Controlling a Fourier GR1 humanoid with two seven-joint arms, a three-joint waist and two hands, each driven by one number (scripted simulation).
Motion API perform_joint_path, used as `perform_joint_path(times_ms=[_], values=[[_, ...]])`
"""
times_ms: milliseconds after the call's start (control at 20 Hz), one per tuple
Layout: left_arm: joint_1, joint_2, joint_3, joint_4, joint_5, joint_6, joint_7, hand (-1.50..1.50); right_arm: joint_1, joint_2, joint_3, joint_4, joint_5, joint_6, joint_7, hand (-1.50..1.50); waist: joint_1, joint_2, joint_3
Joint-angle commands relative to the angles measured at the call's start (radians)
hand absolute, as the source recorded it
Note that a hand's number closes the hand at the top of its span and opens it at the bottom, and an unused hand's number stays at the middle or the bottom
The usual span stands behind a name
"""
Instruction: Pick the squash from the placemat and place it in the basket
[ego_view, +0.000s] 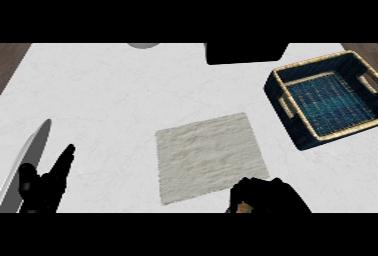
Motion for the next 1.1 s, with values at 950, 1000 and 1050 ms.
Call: perform_joint_path(times_ms=[950,1000,1050], values=[[-0.002,-0.023,-0.006,0.099,0.004,-0.047,-0.001,0.0,-0.506,0.234,-0.703,-0.291,-0.323,0.109,0.42,1.5,0.033,0.014,-0.018],[-0.027,-0.031,-0.031,0.046,-0.011,-0.03,0.049,0.0,-0.573,0.223,-0.754,-0.254,-0.33,0.125,0.441,1.5,0.034,0.013,-0.017],[-0.013,-0.045,-0.038,0.051,-0.021,-0.017,0.039,0.0,-0.623,0.205,-0.791,-0.22,-0.352,0.152,0.45,1.5,0.039,0.012,-0.017]])
